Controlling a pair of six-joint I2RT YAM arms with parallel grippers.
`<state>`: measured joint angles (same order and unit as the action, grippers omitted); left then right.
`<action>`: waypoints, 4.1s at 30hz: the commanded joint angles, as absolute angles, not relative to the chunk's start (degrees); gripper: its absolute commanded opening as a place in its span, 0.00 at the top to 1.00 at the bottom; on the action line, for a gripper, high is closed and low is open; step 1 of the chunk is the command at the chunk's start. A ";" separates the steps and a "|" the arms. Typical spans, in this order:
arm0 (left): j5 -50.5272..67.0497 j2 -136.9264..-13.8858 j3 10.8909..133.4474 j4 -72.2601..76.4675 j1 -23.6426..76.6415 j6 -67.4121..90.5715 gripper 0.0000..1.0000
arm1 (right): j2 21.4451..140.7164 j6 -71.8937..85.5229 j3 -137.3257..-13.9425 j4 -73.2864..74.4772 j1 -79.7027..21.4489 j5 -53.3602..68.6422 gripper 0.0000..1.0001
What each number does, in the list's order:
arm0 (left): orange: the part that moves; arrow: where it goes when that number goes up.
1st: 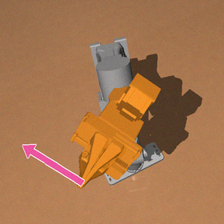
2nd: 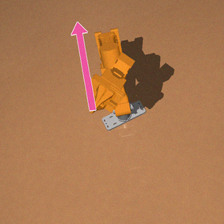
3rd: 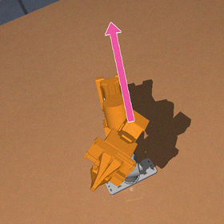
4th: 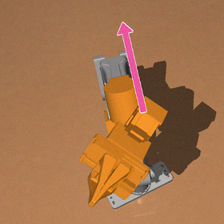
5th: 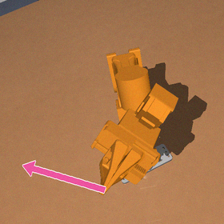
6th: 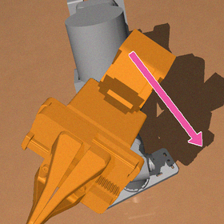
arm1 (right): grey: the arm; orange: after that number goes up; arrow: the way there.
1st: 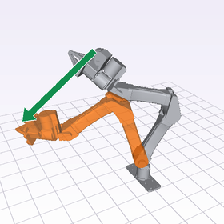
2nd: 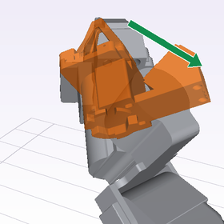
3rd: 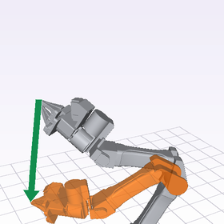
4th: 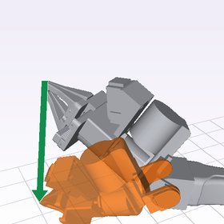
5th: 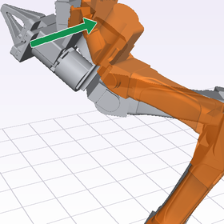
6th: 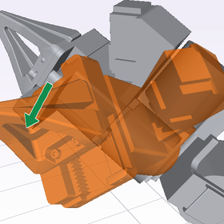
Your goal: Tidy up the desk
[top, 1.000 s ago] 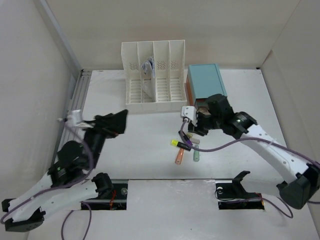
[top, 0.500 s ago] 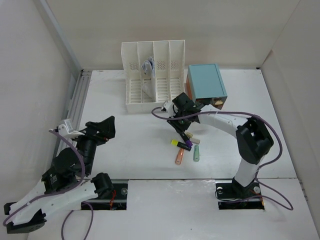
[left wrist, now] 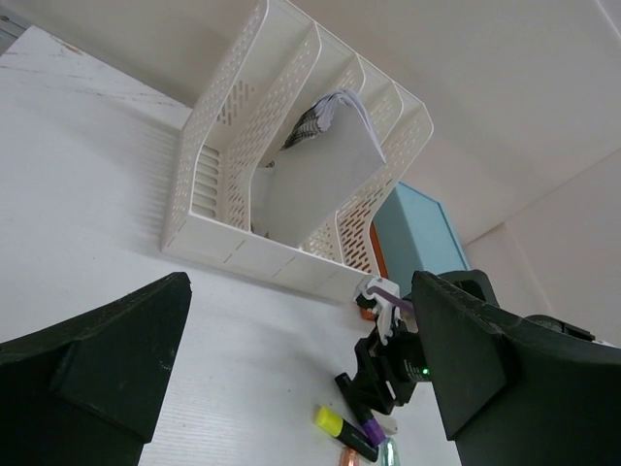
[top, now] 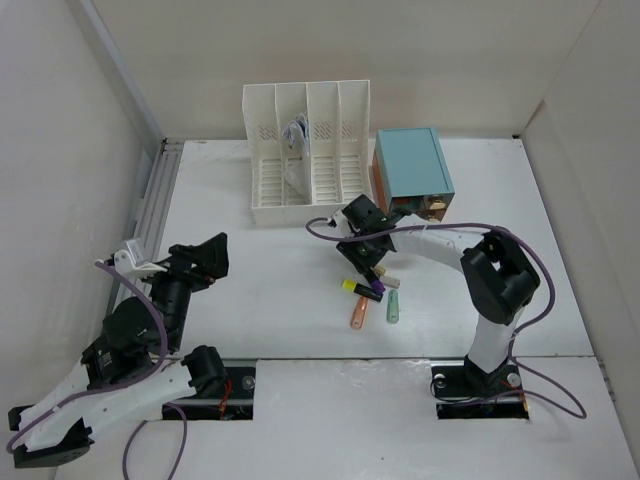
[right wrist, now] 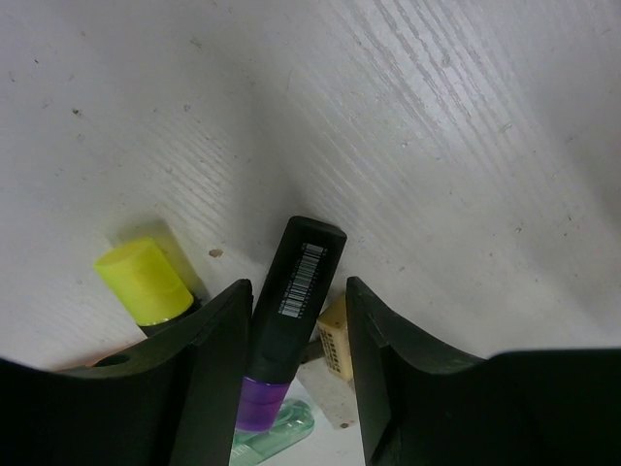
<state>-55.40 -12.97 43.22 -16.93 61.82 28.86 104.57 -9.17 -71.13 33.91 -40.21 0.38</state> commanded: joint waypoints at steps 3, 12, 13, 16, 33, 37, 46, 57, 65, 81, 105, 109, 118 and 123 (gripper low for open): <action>-55.28 -12.57 43.59 -15.21 62.05 27.60 0.04 | 103.53 -7.38 -71.02 31.29 -40.69 0.43 0.51; -55.28 -12.04 43.59 -15.21 62.05 27.60 0.04 | 106.26 -7.38 -71.02 32.51 -40.69 2.90 0.51; -55.28 -11.52 43.59 -15.21 62.05 27.60 0.04 | 106.96 -7.38 -71.02 32.52 -40.69 2.90 0.51; -55.81 -11.51 43.59 -15.21 62.05 27.60 0.04 | 107.48 -7.91 -71.02 32.52 -40.69 3.43 0.51; -55.81 -10.46 43.07 -15.21 62.05 27.60 0.04 | 104.77 -10.81 -74.88 35.86 -40.69 8.17 1.00; -55.81 -10.46 43.07 -15.21 62.05 27.60 0.04 | 100.64 -13.44 -78.13 37.26 -40.69 9.76 1.00; -56.34 -10.99 43.07 -15.21 62.05 28.12 0.04 | 89.05 -15.12 -87.45 34.02 -35.26 7.56 1.00; -56.34 -10.99 43.07 -15.21 62.05 28.12 0.04 | 84.73 -15.82 -84.29 21.53 -18.82 8.52 1.00; -56.34 -10.99 43.07 -15.21 62.05 28.12 0.04 | 87.89 -15.82 -79.02 18.73 -18.81 9.23 1.00; -56.34 -10.99 43.07 -15.21 62.05 28.12 0.04 | 85.09 -17.49 -71.02 19.59 -18.81 8.09 1.00; -56.34 -10.99 43.07 -15.21 62.05 28.12 0.04 | 77.97 -18.11 -71.89 25.05 -19.95 9.76 0.32; -56.34 -10.99 43.07 -15.21 62.05 28.12 0.04 | 75.15 -25.11 -71.89 26.79 -21.45 20.76 0.58; -56.34 -9.93 43.07 -15.21 62.05 28.12 0.04 | 84.71 -37.66 -67.69 39.48 -38.74 28.41 0.72; -56.86 -9.40 43.07 -15.21 62.05 28.12 0.04 | 91.92 -29.71 -63.11 31.38 -44.73 17.94 0.56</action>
<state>-55.79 -10.33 43.18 -16.97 61.82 28.73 90.37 -33.93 -63.68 35.14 -44.10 23.62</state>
